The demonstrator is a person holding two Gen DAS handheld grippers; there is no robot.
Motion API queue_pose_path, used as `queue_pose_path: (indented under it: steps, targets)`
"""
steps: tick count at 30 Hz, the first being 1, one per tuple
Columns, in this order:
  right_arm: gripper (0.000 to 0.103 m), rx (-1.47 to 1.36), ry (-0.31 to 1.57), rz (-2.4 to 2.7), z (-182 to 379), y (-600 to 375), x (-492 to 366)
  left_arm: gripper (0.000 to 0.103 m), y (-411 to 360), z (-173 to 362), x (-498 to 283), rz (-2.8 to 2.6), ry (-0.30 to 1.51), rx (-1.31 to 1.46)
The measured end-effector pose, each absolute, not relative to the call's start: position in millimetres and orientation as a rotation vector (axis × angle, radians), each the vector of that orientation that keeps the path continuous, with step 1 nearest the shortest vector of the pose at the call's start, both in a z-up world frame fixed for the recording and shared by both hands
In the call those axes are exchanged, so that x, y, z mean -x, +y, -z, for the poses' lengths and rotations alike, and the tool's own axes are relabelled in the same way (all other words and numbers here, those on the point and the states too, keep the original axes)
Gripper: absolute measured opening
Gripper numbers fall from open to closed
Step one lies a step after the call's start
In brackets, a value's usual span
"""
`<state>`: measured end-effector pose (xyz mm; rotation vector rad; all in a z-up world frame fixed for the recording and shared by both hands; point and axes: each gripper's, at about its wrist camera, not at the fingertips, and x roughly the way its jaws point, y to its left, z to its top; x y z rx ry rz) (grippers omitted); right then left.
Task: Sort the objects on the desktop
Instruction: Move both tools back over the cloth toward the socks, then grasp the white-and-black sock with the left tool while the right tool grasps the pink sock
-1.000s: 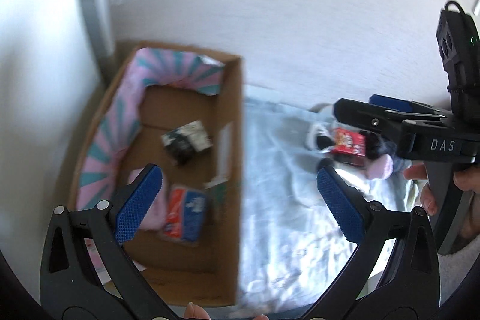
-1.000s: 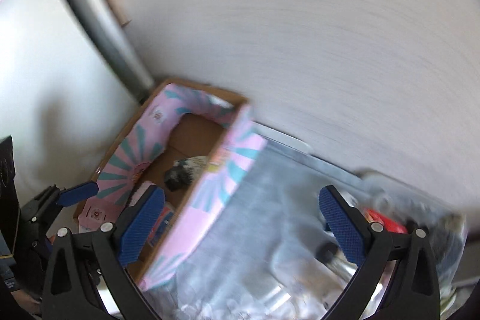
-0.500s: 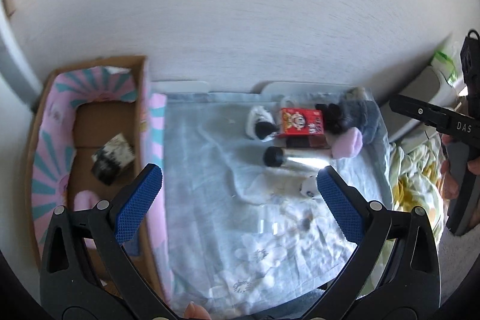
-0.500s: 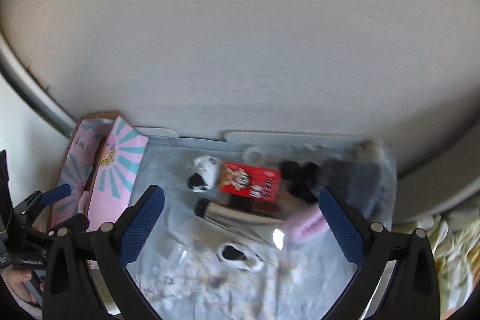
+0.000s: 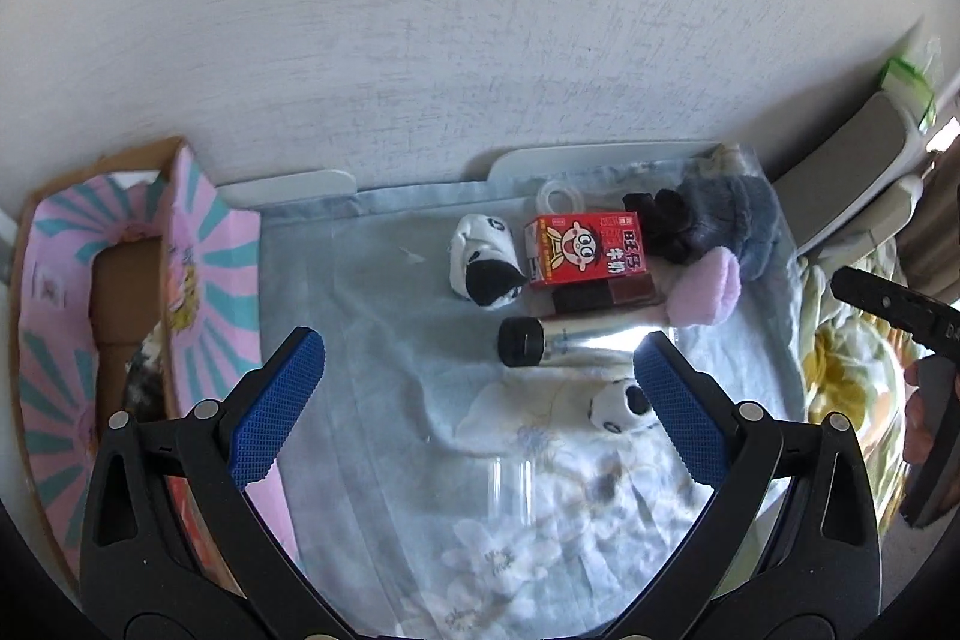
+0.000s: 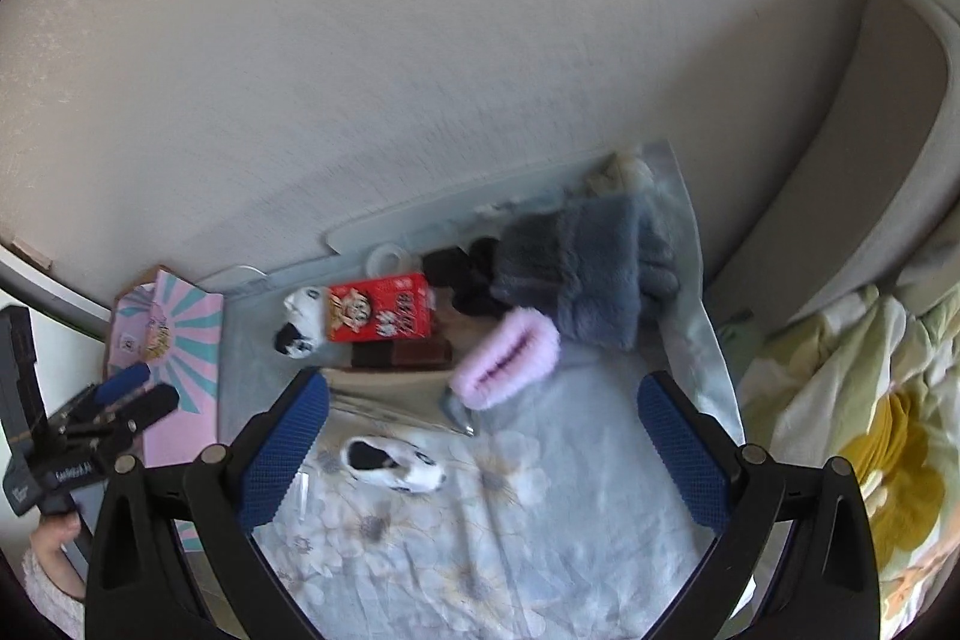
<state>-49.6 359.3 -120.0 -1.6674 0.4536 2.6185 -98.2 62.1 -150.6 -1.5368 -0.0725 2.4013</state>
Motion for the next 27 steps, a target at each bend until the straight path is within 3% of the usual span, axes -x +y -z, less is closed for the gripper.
queue_pose_path:
  steps: [9, 14, 21, 23, 24, 25, 27]
  targets:
    - [0.098, 1.756, 0.583, -2.535, 167, 369, 57, 0.101, 84, 199, 141, -2.343, 0.014, 1.618]
    - [0.086, 1.831, 0.625, -2.473, 203, 362, 77, 0.099, 89, 229, 160, -2.325, 0.05, 1.667]
    - [0.084, 1.893, 0.679, -2.43, 234, 353, 95, 0.099, 86, 246, 173, -2.297, 0.016, 1.687]
    - [0.08, 1.884, 0.685, -2.436, 236, 353, 96, 0.099, 85, 248, 175, -2.292, 0.019, 1.692]
    - [0.077, 1.885, 0.685, -2.44, 236, 353, 97, 0.094, 85, 250, 175, -2.293, 0.028, 1.69]
    - [0.073, 1.883, 0.681, -2.441, 237, 354, 97, 0.079, 85, 251, 176, -2.288, 0.033, 1.689]
    - [0.06, 1.884, 0.685, -2.427, 240, 356, 97, 0.065, 88, 256, 176, -2.26, 0.057, 1.705]
